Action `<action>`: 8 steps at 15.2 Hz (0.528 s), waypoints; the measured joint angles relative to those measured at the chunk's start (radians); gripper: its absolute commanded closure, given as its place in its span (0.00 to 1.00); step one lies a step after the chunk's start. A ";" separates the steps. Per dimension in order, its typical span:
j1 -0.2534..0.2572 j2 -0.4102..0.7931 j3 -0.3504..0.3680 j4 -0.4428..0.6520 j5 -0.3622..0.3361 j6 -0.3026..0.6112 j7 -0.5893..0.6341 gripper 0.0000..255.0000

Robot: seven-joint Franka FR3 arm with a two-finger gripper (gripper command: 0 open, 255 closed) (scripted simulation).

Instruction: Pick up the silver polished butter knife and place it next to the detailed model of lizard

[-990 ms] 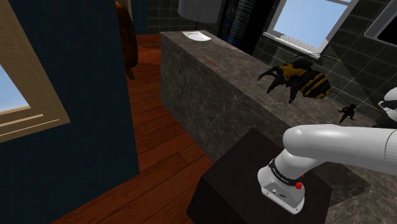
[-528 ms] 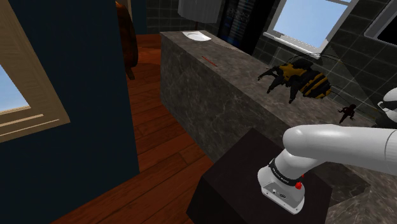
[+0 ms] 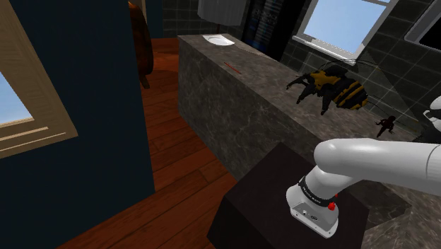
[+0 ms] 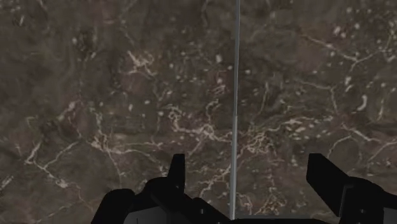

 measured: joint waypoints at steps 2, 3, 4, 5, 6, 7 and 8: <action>-0.006 -0.001 0.039 0.041 0.028 -0.050 -0.014 0.00; -0.013 -0.003 0.054 0.047 0.035 -0.065 -0.016 0.00; -0.018 -0.005 0.064 0.049 0.039 -0.073 -0.016 0.00; -0.020 -0.005 0.068 0.050 0.041 -0.076 -0.015 0.00; -0.021 -0.006 0.070 0.050 0.042 -0.078 -0.015 0.00; -0.021 -0.006 0.071 0.050 0.043 -0.078 -0.015 0.00; -0.021 -0.006 0.072 0.050 0.043 -0.079 -0.015 0.00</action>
